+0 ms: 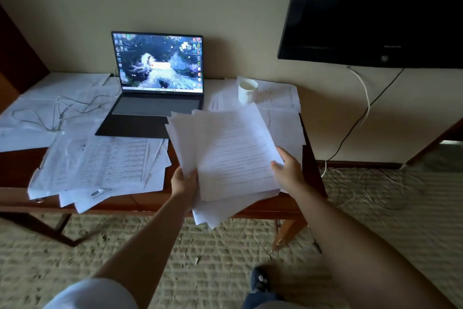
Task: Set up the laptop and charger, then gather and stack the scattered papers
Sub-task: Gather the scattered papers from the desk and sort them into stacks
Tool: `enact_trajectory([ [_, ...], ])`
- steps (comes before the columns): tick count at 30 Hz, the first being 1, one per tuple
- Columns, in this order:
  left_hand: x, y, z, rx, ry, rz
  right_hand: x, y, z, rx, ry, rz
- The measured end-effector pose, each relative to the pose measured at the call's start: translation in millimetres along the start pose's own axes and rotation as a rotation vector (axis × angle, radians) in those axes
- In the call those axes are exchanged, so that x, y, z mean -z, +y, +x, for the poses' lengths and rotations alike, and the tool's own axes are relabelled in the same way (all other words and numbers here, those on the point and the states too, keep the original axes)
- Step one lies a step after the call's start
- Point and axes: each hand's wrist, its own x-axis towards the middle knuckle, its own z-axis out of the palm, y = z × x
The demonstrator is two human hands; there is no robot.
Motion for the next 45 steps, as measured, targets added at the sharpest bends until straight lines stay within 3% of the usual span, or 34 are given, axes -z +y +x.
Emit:
enact_trajectory([
  [4,-14.1,-24.2,8.4,0.106,-0.05,0.146,-5.1,39.7,10.0,-0.012,-0.098,-0.279],
  [7,-16.9,-46.2,17.1,0.183,-0.023,0.182,-10.3,65.0,17.4,-0.042,0.021,-0.387],
  [10,-18.9,-54.7,25.1,0.218,-0.007,0.159,-12.2,72.8,28.8,-0.142,0.019,-0.375],
  [14,-24.0,-61.7,36.8,0.21,0.019,0.207,-23.0,73.4,37.9,-0.293,-0.06,-0.187],
  [22,-37.0,-55.6,38.0,0.199,0.056,0.19,-46.1,63.3,39.0,0.019,0.141,-0.538],
  [29,-31.8,-51.2,36.1,-0.026,0.039,0.305,-36.5,68.6,44.6,0.103,0.01,-0.641],
  [33,-33.0,-49.7,37.8,0.091,0.045,0.197,-37.2,69.0,40.9,0.106,0.008,-0.478],
  [42,-31.4,-43.1,43.9,0.245,0.022,0.182,-27.7,71.7,54.2,-0.234,-0.028,-0.24],
  [45,-32.6,-44.4,43.7,0.221,0.015,0.225,-22.1,70.0,52.8,-0.27,0.215,-0.248],
])
